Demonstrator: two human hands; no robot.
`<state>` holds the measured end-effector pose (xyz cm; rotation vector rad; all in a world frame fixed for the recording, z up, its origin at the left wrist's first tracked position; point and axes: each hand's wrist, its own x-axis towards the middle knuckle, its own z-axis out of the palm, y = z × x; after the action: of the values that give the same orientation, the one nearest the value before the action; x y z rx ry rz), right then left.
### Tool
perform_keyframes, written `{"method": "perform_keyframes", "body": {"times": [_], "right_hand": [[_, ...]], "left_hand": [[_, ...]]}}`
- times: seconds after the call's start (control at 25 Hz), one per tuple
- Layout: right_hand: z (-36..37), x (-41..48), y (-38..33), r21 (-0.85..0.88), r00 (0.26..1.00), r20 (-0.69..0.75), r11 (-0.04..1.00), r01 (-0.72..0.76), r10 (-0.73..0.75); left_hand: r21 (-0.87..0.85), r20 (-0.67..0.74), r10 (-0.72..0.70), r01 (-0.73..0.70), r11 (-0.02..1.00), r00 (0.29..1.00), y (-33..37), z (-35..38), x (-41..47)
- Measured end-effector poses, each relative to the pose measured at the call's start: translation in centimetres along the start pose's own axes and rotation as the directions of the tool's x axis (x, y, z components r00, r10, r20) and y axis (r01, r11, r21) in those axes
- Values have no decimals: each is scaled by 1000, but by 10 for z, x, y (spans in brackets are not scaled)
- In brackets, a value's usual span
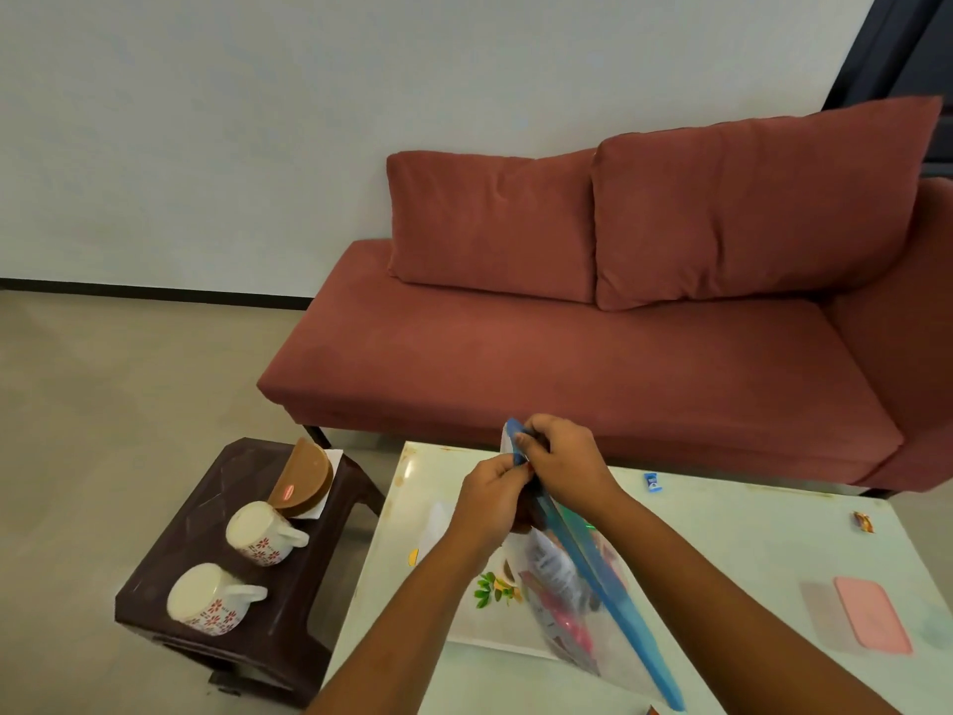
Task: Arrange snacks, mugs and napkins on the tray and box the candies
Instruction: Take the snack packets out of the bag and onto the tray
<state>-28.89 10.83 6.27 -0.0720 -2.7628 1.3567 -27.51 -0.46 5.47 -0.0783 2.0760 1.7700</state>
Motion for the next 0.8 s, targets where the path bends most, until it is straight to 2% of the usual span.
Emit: {"method": "perform_keyframes", "body": {"times": [0.08,0.16,0.32,0.44,0.8], "right_hand": [[1,-2,0,-8,1000,20,1000,3,-3],[4,-6,2,27,1000,14,1000,14,-14],[4,-12,8,97,998,-54,995,-4,9],[5,-11,9,125,990,-119,990,-60,75],[18,-15,-6,-117,971,-204,981,-153,127]], "left_hand": [[75,-165,105,-94,993,981,-5,5,2],[195,-255,209,-162,967,944,-5,4,7],[355,-152,313,-244,902,937,2,2,13],[420,-192,372,-267,867,908,5,4,15],[681,-167,451,-228,696,877,9,-4,15]]}}
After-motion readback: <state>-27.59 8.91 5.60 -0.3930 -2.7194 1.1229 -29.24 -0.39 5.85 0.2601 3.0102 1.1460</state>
